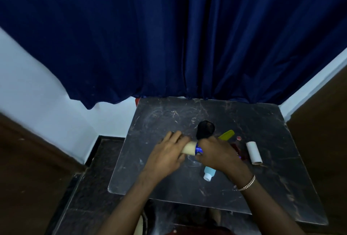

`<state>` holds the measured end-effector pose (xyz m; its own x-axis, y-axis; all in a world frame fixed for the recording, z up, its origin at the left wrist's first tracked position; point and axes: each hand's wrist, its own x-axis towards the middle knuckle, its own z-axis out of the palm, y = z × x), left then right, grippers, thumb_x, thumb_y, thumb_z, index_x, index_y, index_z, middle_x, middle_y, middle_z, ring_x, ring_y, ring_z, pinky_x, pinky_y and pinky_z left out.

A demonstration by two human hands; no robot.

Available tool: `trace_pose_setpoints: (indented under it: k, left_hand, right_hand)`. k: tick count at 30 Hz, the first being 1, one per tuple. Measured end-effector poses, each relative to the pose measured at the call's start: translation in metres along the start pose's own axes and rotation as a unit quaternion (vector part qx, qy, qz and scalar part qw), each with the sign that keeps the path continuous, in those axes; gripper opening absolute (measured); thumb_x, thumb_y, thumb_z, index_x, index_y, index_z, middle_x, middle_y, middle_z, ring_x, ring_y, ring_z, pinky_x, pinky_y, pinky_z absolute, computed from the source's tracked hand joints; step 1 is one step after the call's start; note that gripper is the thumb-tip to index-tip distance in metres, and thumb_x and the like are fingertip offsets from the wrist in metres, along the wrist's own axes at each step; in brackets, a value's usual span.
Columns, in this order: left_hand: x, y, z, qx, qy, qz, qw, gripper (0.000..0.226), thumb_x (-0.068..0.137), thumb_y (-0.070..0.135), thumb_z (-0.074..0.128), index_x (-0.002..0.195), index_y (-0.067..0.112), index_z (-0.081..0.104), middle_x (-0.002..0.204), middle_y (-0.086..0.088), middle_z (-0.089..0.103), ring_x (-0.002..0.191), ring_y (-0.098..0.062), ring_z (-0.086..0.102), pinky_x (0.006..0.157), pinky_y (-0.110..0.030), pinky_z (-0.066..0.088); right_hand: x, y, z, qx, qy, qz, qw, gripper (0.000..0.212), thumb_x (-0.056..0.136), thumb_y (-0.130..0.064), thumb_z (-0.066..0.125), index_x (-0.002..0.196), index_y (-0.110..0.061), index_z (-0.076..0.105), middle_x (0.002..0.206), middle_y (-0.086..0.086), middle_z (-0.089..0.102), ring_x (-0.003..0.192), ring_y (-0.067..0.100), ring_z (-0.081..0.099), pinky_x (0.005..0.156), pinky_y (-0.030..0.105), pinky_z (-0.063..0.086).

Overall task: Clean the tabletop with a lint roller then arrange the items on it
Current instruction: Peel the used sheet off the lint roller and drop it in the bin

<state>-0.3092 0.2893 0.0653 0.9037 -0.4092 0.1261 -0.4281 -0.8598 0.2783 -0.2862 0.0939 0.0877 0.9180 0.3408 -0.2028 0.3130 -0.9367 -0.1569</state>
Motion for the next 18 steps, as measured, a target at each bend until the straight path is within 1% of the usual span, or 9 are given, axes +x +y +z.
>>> trace_pose_setpoints:
  k: [3,6,11,18]
  left_hand:
    - [-0.011,-0.002,-0.004,0.036,-0.001,-0.041,0.999,0.049,0.084,0.033,0.069,0.128,0.03,0.051,0.124,0.007,0.048,0.111,-0.018,0.049,0.084,-0.039,0.052]
    - [-0.02,-0.003,-0.006,0.056,0.006,-0.062,0.996,0.044,0.082,0.033,0.073,0.12,0.028,0.053,0.119,0.004,0.052,0.106,-0.02,0.053,0.082,-0.041,0.052]
    - [-0.028,-0.003,-0.011,0.09,0.019,-0.077,0.993,0.044,0.079,0.033,0.077,0.117,0.028,0.056,0.109,0.005,0.061,0.1,-0.022,0.057,0.076,-0.041,0.052]
    - [-0.032,0.005,-0.014,0.105,0.015,-0.078,0.991,0.046,0.075,0.032,0.08,0.116,0.028,0.058,0.103,0.006,0.064,0.096,-0.021,0.059,0.073,-0.041,0.053]
  right_hand:
    - [0.001,-0.013,0.005,-0.019,0.003,-0.025,1.0,0.034,0.075,-0.047,0.052,0.094,-0.021,0.059,0.099,0.008,0.067,0.087,0.034,0.068,0.062,0.03,0.038]
    - [0.001,-0.023,0.007,-0.025,0.012,-0.039,0.999,0.034,0.075,-0.044,0.052,0.099,-0.021,0.062,0.101,0.008,0.068,0.089,0.035,0.068,0.063,0.031,0.04]
    - [-0.001,-0.028,0.007,-0.017,0.02,-0.056,0.998,0.034,0.077,-0.044,0.052,0.099,-0.02,0.062,0.1,0.009,0.069,0.09,0.035,0.068,0.064,0.032,0.04]
    - [-0.003,-0.025,0.007,-0.002,0.001,-0.072,0.997,0.03,0.075,-0.043,0.05,0.093,-0.02,0.059,0.095,0.007,0.068,0.083,0.034,0.067,0.058,0.03,0.039]
